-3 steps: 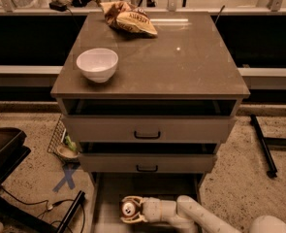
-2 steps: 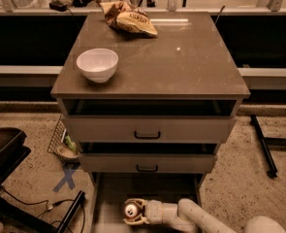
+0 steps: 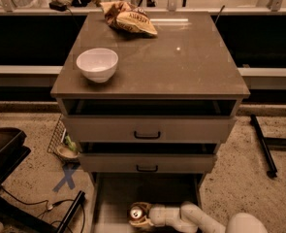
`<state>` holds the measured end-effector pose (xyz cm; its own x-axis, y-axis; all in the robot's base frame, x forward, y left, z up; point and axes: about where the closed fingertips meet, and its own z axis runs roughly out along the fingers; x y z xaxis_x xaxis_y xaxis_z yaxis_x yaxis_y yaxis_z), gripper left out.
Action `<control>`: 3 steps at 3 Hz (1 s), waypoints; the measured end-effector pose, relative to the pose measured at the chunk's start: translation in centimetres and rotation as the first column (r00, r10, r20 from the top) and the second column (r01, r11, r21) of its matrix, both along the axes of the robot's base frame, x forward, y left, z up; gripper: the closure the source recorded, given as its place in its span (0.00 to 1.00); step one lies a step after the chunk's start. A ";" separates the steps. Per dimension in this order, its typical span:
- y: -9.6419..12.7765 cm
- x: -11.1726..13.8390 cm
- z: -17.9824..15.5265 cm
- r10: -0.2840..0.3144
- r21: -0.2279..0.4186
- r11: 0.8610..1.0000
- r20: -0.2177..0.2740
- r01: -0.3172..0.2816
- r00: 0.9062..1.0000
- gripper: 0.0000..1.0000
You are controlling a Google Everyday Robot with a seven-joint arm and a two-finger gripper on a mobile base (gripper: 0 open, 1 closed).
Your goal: Place coke can into bottom drawer
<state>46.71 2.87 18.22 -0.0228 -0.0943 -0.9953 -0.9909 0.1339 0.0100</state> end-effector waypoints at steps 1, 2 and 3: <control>-0.5 0.7 -0.3 -0.011 -0.011 1.000 0.001 0.011 1.000 0.82; -0.5 0.7 -0.3 -0.011 -0.010 1.000 0.001 0.011 1.000 0.59; -0.5 0.6 -0.3 -0.011 -0.010 1.000 0.001 0.011 1.000 0.36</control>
Offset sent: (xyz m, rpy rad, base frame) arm 0.0065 -0.0050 -0.0033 -0.0105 -0.0011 -0.0113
